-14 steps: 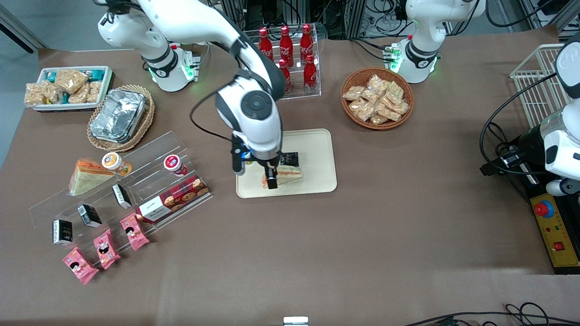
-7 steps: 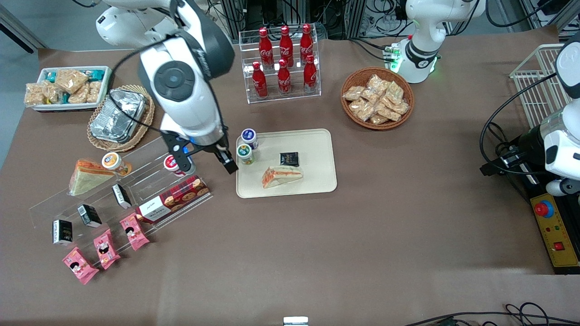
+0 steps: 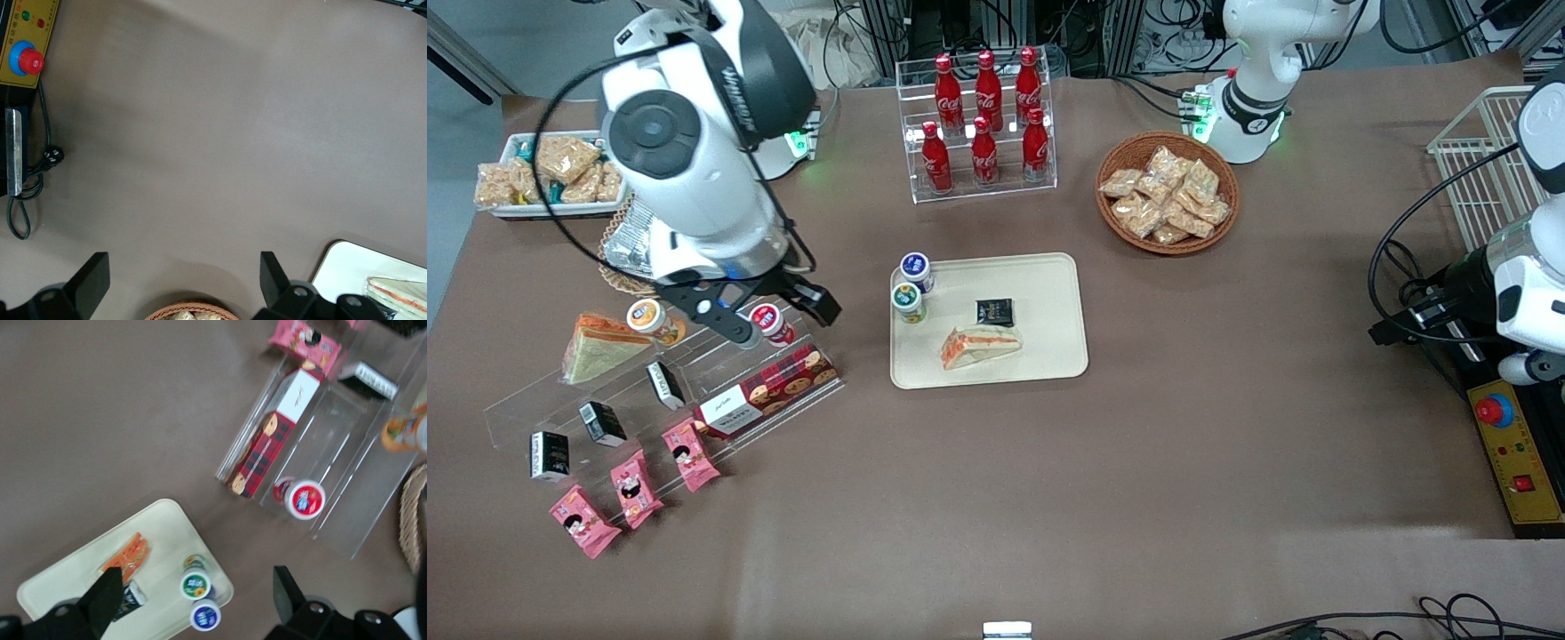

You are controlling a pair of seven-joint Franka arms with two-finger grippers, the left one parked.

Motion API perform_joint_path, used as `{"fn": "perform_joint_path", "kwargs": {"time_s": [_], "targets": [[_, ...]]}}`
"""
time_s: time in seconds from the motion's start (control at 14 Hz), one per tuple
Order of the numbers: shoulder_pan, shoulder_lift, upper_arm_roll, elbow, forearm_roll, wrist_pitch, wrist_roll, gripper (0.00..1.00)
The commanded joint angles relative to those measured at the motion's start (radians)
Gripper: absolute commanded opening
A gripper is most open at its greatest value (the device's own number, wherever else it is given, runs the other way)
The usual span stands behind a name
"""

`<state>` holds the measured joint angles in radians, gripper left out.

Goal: Place sandwich on tray

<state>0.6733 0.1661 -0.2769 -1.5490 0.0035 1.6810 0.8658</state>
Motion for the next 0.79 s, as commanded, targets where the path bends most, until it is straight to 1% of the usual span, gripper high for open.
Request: {"fn": "perform_joint_path", "kwargs": {"time_s": [0.0, 0.07, 0.21, 0.36, 0.43, 0.57, 0.71], "targets": [[-0.104, -0.056, 0.004, -0.025, -0.019, -0.009, -0.264, 1.00], [-0.165, -0.062, 0.018, -0.025, -0.017, -0.001, -0.334, 1.00], [-0.300, -0.072, 0.088, -0.025, -0.017, -0.004, -0.485, 1.00], [-0.474, -0.074, 0.166, -0.022, -0.017, 0.005, -0.679, 1.00], [-0.526, -0.073, 0.182, -0.017, -0.016, 0.006, -0.726, 1.00], [-0.573, -0.076, 0.186, -0.016, -0.014, 0.003, -0.729, 1.00], [-0.584, -0.080, 0.188, 0.006, -0.017, -0.012, -0.731, 1.00]]}}
